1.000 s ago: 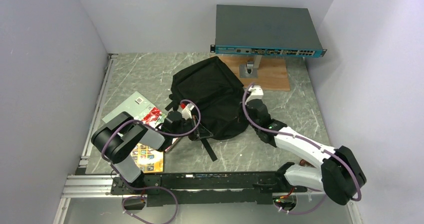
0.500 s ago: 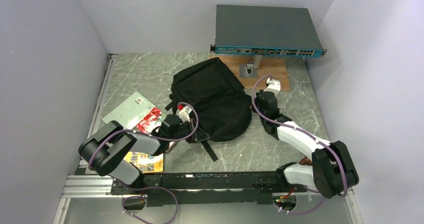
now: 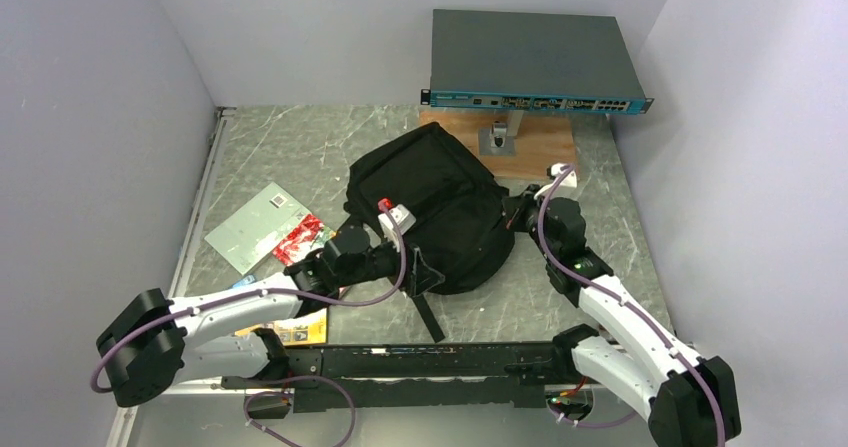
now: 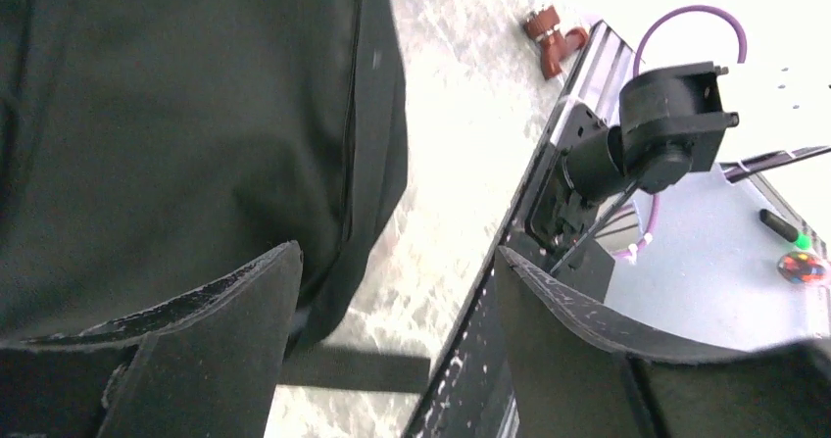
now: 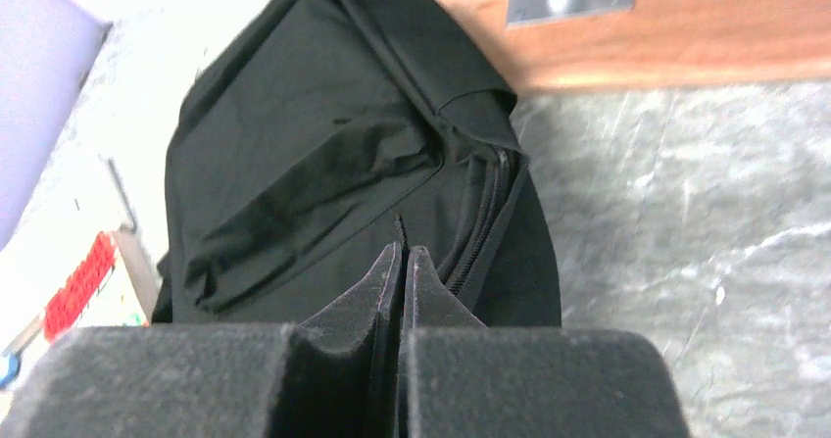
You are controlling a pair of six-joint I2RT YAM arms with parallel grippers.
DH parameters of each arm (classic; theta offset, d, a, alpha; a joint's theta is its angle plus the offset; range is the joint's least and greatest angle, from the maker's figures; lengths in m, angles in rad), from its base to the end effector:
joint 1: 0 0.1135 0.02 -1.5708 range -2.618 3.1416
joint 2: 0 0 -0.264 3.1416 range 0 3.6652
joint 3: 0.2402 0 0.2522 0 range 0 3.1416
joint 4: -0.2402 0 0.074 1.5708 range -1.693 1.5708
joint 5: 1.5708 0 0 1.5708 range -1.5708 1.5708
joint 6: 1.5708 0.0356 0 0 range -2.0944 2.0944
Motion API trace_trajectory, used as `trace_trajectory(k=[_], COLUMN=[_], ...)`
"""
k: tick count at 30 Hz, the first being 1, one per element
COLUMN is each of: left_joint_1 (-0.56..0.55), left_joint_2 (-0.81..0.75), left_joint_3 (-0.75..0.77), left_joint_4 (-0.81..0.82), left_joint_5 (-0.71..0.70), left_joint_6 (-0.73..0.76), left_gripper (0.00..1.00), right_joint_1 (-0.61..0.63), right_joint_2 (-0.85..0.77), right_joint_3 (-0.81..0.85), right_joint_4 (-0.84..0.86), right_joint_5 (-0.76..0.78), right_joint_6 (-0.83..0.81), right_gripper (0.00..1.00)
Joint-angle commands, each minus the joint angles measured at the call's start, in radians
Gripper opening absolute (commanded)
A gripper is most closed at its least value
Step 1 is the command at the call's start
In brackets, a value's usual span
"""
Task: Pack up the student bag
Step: Unzip the student bag at the center of the board.
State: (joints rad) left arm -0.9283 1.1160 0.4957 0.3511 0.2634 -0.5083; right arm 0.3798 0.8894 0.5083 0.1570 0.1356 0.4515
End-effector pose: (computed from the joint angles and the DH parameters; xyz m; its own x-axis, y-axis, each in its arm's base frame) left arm 0.1380 -0.1999 0.2283 -0.5886 0.0022 -0.8084 0.7291 0.4335 -0.5297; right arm 0.1968 0.0734 0.2588 -0.2926 0.3487 -0.8904 -0.1303 0.9079 0.3984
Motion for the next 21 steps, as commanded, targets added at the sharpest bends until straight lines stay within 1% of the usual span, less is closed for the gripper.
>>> trace_trajectory(k=[1,4,7,11,13,14,15,16,17,18,21], left_joint_1=[-0.051,-0.078,-0.086,-0.089,-0.089,-0.089,-0.089,-0.089,-0.090,-0.092,-0.097], left_joint_2=[0.039,0.146,0.263,0.397,0.458,0.484,0.504,0.516,0.515,0.506,0.457], left_joint_3=[0.118,0.201,0.256,0.361,0.393,0.404,0.413,0.416,0.410,0.386,0.288], left_joint_4=[-0.040,-0.004,0.063,0.029,0.022,0.015,0.004,-0.008,-0.017,-0.009,0.024], left_joint_5=[-0.132,-0.178,-0.171,-0.125,-0.116,-0.110,-0.105,-0.097,-0.090,-0.092,-0.089], left_joint_6=[0.119,0.122,0.123,0.108,0.089,0.086,0.084,0.086,0.089,0.089,0.092], left_gripper=[0.77,0.79,0.78,0.78,0.74,0.70,0.63,0.52,0.38,0.28,0.04], right_joint_1=[-0.001,0.001,0.001,0.001,0.000,0.001,0.001,0.001,0.000,-0.001,-0.009], right_joint_2=[-0.051,-0.072,-0.116,-0.145,-0.161,-0.170,-0.175,-0.176,-0.170,-0.160,-0.094], right_joint_3=[-0.031,-0.033,-0.033,-0.014,-0.015,-0.020,-0.022,-0.023,-0.014,-0.003,0.039], right_joint_4=[-0.011,-0.029,-0.053,-0.099,-0.106,-0.108,-0.113,-0.121,-0.138,-0.150,-0.184], right_joint_5=[-0.127,-0.174,-0.179,-0.188,-0.189,-0.184,-0.173,-0.152,-0.125,-0.089,0.030], right_joint_6=[0.043,0.067,0.089,0.108,0.118,0.121,0.121,0.121,0.122,0.121,0.108], right_gripper=[0.00,0.00,0.00,0.00,0.00,0.00,0.00,0.00,0.00,0.00,0.00])
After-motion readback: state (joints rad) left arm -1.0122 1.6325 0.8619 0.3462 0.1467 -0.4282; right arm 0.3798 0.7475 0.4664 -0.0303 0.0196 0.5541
